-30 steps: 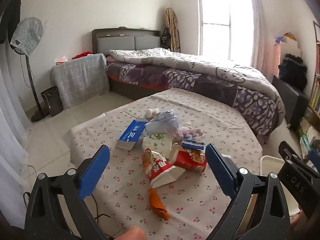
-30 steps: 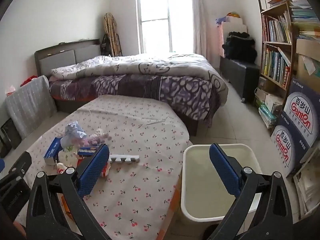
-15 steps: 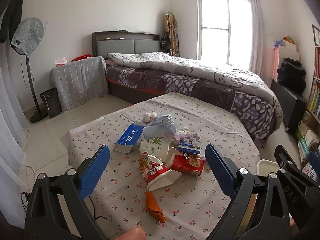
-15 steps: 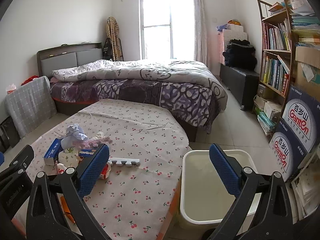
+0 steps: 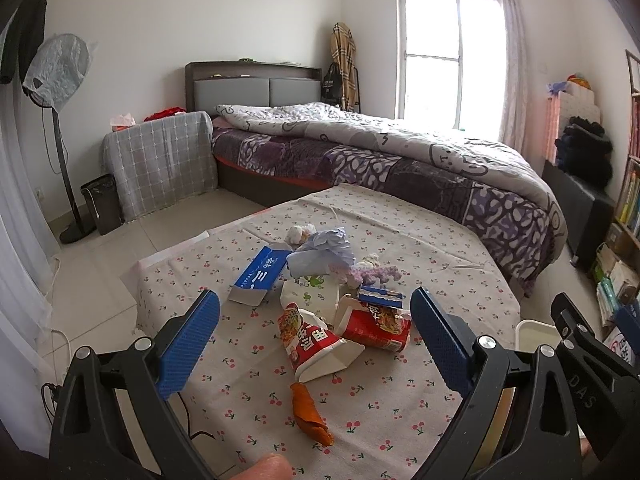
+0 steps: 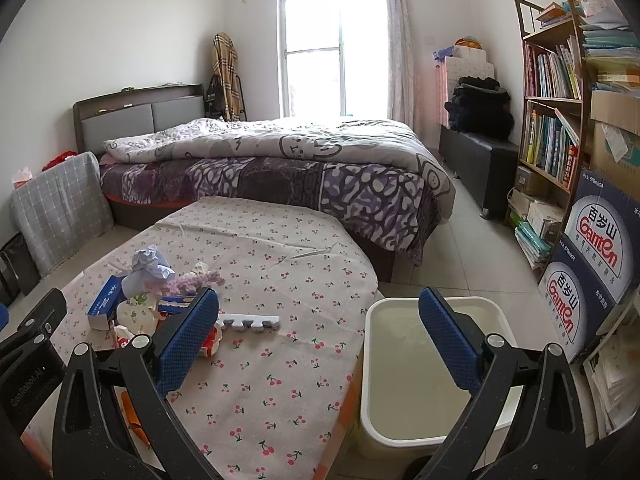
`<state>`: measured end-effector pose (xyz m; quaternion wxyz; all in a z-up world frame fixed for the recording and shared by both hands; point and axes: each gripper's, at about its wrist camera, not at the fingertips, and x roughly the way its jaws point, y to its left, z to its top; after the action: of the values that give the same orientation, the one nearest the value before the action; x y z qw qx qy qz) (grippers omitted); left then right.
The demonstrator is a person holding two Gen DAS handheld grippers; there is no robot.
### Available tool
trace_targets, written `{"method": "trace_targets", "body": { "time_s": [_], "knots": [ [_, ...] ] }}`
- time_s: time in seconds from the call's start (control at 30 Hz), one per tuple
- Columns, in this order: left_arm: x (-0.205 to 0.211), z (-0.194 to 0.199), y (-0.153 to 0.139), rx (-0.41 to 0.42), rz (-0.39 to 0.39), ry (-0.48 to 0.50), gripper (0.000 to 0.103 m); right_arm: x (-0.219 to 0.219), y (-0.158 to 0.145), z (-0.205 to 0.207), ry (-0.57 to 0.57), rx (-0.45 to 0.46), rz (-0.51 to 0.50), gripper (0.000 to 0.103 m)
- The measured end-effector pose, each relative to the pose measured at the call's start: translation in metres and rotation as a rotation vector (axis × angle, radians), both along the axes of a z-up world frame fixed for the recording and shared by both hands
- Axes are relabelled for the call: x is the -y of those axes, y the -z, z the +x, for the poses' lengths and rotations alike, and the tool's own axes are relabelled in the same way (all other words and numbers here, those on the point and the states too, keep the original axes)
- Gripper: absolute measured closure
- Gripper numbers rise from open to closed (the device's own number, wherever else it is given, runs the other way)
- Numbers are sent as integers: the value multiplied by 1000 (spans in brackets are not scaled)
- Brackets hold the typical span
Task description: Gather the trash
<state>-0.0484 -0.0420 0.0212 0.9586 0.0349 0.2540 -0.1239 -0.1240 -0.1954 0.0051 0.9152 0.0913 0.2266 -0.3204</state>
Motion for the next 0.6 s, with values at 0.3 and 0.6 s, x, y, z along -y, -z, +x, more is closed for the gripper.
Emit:
{"method": "trace_targets", "body": {
  "time_s": [0.3,0.6],
  "knots": [
    [-4,4,4,-14,7,-3,10,0,2,0,1,-2,3,7],
    [-5,7,5,-16,7,-2,10,0,4,0,1,2,7,7]
  ]
}}
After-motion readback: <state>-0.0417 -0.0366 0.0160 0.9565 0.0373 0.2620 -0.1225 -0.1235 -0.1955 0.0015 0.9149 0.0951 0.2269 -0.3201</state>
